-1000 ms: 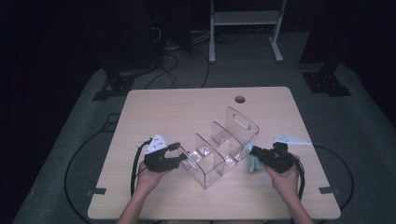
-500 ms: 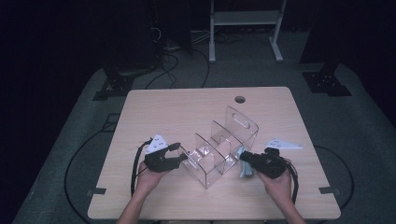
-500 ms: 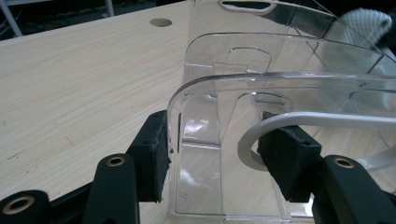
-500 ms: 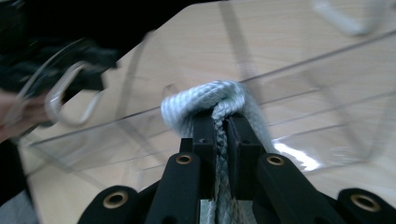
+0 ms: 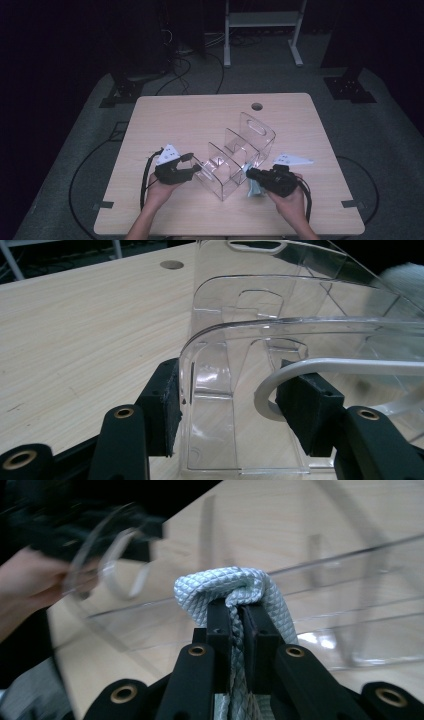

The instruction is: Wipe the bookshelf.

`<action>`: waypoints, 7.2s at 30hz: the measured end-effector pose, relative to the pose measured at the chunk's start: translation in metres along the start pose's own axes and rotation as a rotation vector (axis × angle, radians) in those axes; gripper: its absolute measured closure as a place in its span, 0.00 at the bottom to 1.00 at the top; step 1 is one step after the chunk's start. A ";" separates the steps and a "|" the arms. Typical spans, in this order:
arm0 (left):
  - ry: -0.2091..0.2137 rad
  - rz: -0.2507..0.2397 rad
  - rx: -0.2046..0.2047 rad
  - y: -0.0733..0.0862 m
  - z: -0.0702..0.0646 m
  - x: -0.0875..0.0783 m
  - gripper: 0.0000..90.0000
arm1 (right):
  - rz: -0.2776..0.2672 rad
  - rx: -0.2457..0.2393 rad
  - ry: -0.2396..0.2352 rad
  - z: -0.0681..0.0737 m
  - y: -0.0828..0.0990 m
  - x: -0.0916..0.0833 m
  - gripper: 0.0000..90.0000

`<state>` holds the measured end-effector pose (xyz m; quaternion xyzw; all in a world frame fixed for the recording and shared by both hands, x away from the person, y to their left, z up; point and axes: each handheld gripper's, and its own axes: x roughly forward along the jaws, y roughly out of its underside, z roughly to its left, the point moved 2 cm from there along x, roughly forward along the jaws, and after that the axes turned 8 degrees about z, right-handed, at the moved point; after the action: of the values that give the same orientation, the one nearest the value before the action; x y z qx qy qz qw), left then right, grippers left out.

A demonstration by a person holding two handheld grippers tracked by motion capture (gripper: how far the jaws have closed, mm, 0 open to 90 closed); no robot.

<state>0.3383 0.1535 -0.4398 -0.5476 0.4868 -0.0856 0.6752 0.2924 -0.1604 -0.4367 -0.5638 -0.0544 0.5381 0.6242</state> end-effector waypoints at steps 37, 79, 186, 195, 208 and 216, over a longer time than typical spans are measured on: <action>0.015 -0.001 0.013 -0.001 -0.001 0.001 0.50 | -0.015 -0.059 0.069 0.019 -0.024 -0.006 0.93; 0.023 -0.001 0.013 0.000 0.001 -0.001 0.50 | 0.045 -0.049 0.094 -0.011 -0.039 -0.013 0.93; 0.182 0.027 0.104 0.000 -0.016 0.006 0.73 | 0.023 0.053 -0.063 -0.019 -0.006 -0.004 0.92; 0.176 0.025 0.109 0.000 -0.016 0.006 0.74 | 0.048 0.064 -0.034 -0.025 0.000 0.004 0.92; 0.182 0.019 0.104 0.000 -0.015 0.006 0.73 | 0.023 0.034 -0.061 -0.008 0.000 -0.007 0.92; 0.179 0.021 0.105 0.000 -0.017 0.007 0.74 | 0.049 0.026 -0.028 -0.011 0.004 0.002 0.92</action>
<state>0.3291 0.1377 -0.4427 -0.4967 0.5457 -0.1527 0.6574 0.2986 -0.1664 -0.4446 -0.5492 -0.0421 0.5618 0.6172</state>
